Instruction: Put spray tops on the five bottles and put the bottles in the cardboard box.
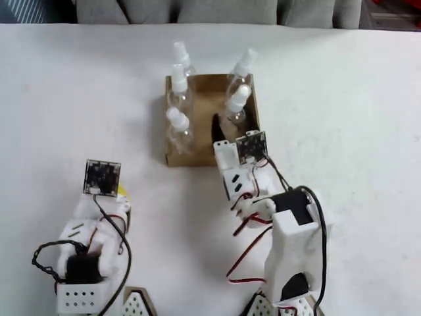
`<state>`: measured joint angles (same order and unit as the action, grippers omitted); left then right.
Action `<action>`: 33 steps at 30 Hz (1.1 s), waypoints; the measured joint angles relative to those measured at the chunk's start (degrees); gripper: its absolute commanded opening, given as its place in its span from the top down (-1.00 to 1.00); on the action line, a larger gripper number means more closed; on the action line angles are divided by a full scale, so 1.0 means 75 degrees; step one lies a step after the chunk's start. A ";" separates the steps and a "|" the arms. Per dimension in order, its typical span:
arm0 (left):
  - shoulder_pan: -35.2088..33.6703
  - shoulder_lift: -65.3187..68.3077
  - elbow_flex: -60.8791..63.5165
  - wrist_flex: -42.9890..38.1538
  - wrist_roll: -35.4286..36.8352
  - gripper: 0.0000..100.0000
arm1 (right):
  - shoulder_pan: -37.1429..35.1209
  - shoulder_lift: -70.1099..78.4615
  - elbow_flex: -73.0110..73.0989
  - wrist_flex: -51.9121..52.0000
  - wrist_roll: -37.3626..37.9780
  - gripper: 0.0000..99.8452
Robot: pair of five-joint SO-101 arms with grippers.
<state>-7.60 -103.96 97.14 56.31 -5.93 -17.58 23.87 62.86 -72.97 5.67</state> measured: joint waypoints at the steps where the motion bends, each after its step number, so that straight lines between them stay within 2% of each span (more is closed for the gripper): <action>1: 0.0000 0.0000 0.0000 0.0000 0.0000 0.95 | 0.0000 0.0023 0.0035 0.0000 0.0023 0.50; 9: 0.0012 0.0000 0.0000 0.0000 0.0000 0.95 | -0.0176 0.0012 0.0211 -0.0012 0.0152 0.35; 25: 0.0012 0.0000 0.0000 0.0000 0.0000 0.95 | -0.0258 -0.0152 0.0316 -0.0141 0.0234 0.35; 33: 0.0012 0.0000 0.0000 0.0000 0.0000 0.95 | -0.0246 -0.1254 0.0891 -0.0141 -0.0281 0.35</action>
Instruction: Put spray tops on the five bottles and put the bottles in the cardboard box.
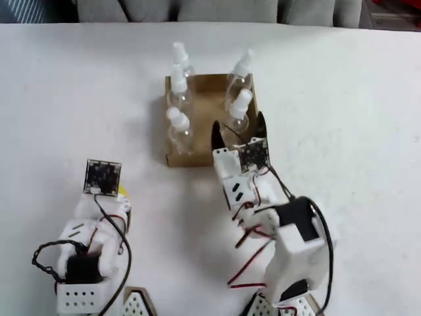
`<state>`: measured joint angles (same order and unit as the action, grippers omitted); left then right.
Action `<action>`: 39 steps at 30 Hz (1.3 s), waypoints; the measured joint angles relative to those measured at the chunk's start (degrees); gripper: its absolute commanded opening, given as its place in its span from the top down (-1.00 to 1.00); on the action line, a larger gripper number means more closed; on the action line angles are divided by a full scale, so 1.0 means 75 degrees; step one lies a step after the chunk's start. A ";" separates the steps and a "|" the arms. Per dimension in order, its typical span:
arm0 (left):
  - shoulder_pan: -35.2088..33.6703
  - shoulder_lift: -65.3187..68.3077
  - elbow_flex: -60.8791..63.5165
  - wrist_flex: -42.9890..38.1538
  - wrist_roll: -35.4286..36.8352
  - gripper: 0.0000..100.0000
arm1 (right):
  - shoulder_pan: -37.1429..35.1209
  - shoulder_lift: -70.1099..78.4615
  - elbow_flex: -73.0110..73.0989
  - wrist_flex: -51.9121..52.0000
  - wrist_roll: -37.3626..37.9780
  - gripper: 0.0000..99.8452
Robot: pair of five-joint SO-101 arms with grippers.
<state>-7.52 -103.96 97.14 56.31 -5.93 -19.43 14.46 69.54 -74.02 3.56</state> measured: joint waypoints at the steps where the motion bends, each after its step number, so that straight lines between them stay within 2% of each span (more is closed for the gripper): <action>1: 0.0000 0.0000 0.0000 0.0000 0.0000 0.95 | -0.0012 -0.0223 0.0129 0.0000 0.0000 0.35; 14: 0.0000 0.0000 0.0000 0.0000 0.0000 0.95 | 0.0141 -0.3282 0.2379 0.0000 -0.0516 0.36; 17: 0.0000 0.0000 0.0000 0.0000 0.0000 0.95 | 0.0504 -0.4021 0.2942 0.0047 -0.0539 0.48; 20: 0.0000 0.0000 0.0000 0.0000 0.0000 0.95 | 0.0903 -0.4736 0.3341 0.0340 -0.0574 0.67; 24: 0.0000 0.0000 0.0000 -0.0012 0.0000 0.95 | 0.1711 -0.5533 0.3434 0.1149 -0.0574 0.97; 30: 0.0152 0.0000 0.0000 -0.0012 0.0000 0.95 | 0.2485 -0.6283 0.3434 0.2626 -0.0574 0.94; 39: 0.0152 0.0000 0.0000 -0.0012 0.0000 0.95 | 0.2614 -0.7549 0.3446 0.5158 -0.0574 0.97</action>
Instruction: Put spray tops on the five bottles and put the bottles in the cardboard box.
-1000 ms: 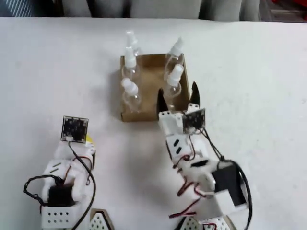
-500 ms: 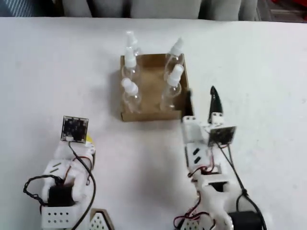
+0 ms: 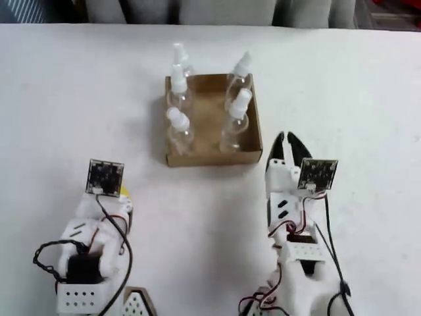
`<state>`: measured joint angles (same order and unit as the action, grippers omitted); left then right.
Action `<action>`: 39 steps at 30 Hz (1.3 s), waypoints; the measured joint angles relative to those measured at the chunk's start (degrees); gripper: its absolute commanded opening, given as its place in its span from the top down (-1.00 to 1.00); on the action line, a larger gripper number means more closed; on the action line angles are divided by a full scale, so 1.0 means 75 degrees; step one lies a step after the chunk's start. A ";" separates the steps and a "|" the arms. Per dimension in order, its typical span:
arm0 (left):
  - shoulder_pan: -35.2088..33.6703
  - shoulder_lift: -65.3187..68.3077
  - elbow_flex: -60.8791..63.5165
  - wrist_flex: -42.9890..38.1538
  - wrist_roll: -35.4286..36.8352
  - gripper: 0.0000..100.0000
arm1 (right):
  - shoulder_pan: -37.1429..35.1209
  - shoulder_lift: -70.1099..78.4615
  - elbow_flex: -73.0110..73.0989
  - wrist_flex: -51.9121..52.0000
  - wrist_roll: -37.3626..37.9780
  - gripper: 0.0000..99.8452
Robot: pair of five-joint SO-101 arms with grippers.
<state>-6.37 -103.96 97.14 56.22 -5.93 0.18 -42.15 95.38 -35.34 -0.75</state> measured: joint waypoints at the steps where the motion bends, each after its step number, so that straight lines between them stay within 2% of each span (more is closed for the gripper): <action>1: 0.0000 0.0000 0.0000 0.0000 0.0000 0.95 | 0.0047 -0.0223 0.0000 0.0352 0.0000 0.97; 9: 0.0000 0.0000 0.0000 0.0000 0.0000 0.95 | 0.0434 -0.2555 0.0047 0.3540 0.0000 0.97; 23: 0.0000 0.0000 0.0000 0.0000 0.0000 0.95 | 0.0445 -0.7725 0.0152 0.9518 0.0000 0.97; 35: 0.0000 0.0000 0.0000 0.0211 0.0000 0.95 | 0.0445 -0.7537 0.0176 1.2847 0.0000 0.97; 39: 0.0000 0.0000 0.0000 0.0586 0.0000 0.95 | 0.1172 -0.7537 0.0176 1.3081 0.0012 0.97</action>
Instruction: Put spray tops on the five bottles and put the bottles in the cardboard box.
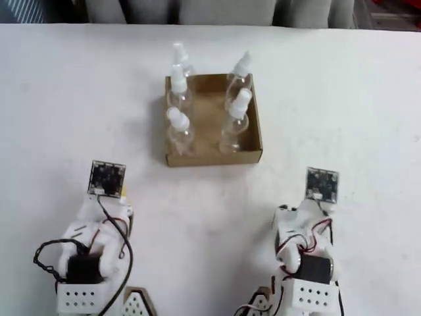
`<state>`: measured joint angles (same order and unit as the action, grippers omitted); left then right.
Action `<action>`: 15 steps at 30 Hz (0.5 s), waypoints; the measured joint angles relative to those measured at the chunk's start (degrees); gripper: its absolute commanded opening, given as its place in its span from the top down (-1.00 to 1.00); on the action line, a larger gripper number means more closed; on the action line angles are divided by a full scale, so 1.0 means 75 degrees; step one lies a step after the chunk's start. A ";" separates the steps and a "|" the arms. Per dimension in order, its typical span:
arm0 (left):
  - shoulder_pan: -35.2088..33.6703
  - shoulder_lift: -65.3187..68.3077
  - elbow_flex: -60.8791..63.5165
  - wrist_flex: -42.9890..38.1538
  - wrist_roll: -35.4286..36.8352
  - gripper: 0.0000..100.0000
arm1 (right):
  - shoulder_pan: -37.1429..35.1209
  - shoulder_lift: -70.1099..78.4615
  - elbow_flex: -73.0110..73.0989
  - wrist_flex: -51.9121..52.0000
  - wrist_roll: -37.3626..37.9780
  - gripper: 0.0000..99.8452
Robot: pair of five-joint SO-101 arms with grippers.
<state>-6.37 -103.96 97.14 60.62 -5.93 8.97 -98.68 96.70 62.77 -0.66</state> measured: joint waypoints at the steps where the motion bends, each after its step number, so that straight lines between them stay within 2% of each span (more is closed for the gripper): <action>1: 0.0000 0.0000 0.0000 0.0117 0.0000 0.95 | 0.0246 0.0000 0.0000 0.0141 0.0000 0.97; 5: 0.0000 0.0000 0.0000 0.0668 0.0000 0.95 | 0.0914 0.0023 0.0000 0.0410 0.0000 0.97; 10: 0.0000 0.0000 0.0000 0.1629 0.0000 0.95 | 0.0985 0.0023 0.0000 0.0410 0.0000 0.97; 15: 0.0000 0.0000 0.0000 0.1735 0.0000 0.95 | 0.0985 0.0023 0.0000 0.0410 0.0000 0.97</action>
<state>-6.37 -103.96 97.14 73.63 -5.93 16.35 -98.51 96.70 65.85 -0.66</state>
